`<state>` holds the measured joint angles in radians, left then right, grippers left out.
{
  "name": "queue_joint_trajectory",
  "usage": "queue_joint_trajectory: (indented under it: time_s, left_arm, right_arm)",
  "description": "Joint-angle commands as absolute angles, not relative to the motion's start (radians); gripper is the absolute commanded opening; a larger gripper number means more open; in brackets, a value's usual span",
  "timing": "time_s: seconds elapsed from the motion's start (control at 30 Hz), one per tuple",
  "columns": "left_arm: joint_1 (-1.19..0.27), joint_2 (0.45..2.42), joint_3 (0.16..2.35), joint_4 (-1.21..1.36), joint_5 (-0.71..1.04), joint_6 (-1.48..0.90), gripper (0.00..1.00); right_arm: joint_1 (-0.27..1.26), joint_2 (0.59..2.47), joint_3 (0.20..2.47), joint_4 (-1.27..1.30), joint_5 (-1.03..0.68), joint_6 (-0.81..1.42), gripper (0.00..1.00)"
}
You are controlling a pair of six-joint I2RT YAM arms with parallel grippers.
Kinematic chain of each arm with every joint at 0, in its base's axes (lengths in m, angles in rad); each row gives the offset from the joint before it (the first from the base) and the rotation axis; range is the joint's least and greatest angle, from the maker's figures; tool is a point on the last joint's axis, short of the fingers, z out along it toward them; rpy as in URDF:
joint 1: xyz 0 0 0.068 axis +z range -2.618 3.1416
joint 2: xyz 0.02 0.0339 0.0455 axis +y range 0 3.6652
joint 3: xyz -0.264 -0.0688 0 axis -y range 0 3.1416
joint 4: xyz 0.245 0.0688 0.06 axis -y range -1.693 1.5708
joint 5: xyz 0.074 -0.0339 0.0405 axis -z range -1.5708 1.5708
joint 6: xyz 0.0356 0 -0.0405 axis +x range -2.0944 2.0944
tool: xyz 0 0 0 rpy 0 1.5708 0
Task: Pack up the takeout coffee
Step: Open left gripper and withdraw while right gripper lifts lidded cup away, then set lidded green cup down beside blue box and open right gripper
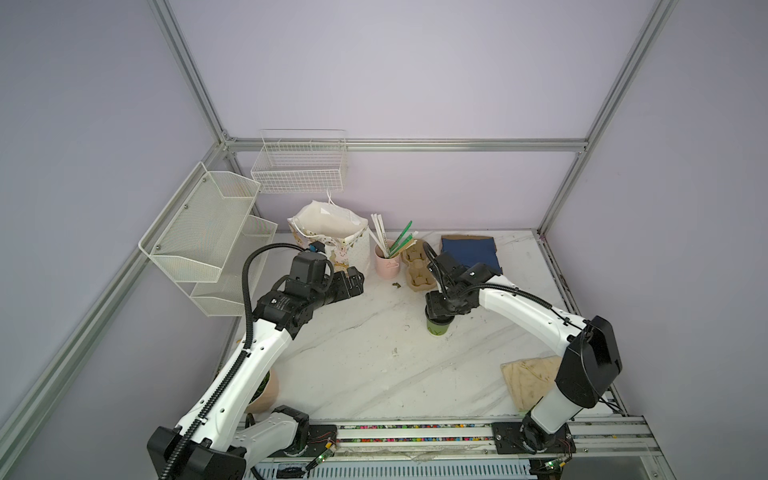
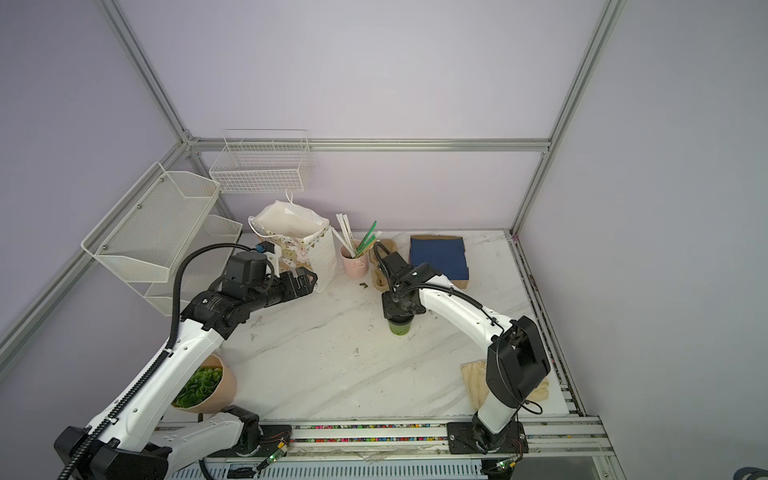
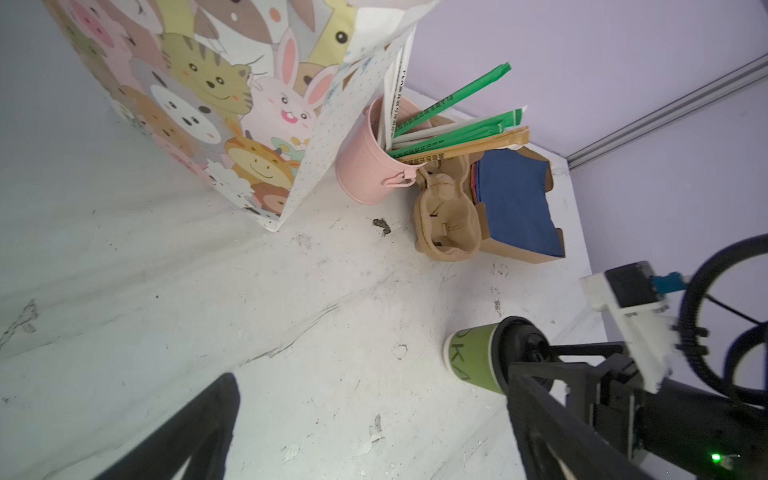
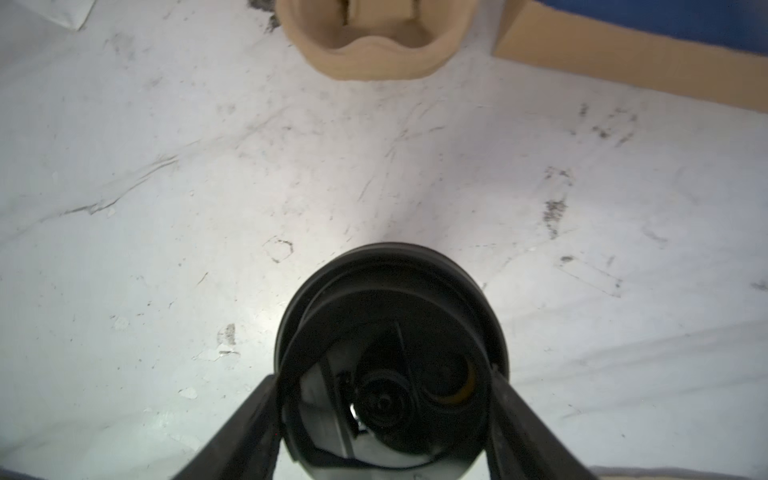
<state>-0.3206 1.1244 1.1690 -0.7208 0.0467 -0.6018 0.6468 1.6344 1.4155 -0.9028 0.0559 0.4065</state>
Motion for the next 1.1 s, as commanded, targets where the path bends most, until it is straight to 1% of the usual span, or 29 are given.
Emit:
queue_joint_trajectory:
  time_s: [0.0,0.13,0.2,0.27,0.53,0.63,0.73,0.87,1.07]
  left_arm:
    - [-0.301,1.129,1.232,-0.730,0.039,-0.536,1.00]
    - [-0.295,1.158,1.231,-0.720,0.041,-0.516,1.00]
    - [-0.293,1.167,1.218,-0.707,0.054,-0.511,1.00]
    - [-0.291,1.167,1.192,-0.682,0.063,-0.502,1.00]
    - [-0.281,1.134,1.104,-0.629,0.006,-0.484,1.00]
    - [-0.279,1.125,1.099,-0.626,0.003,-0.483,1.00]
    - [-0.276,1.116,1.094,-0.619,0.013,-0.486,1.00]
    - [-0.275,1.112,1.084,-0.617,0.017,-0.489,1.00]
    - [-0.272,1.101,1.080,-0.617,0.011,-0.487,1.00]
  right_arm:
    - [0.556,1.531,1.393,-0.963,0.120,0.419,0.69]
    - [0.451,1.481,1.375,-0.963,0.193,0.415,0.69]
    - [0.373,1.458,1.362,-0.934,0.156,0.389,0.69]
    - [0.312,1.446,1.352,-0.915,0.163,0.394,0.69]
    - [0.137,1.450,1.269,-0.832,0.188,0.411,0.69]
    - [0.079,1.461,1.270,-0.812,0.153,0.422,0.69]
    - [0.053,1.489,1.281,-0.805,0.143,0.424,0.69]
    - [0.022,1.546,1.301,-0.804,0.069,0.420,0.69]
    - [0.002,1.577,1.307,-0.803,0.046,0.420,0.70]
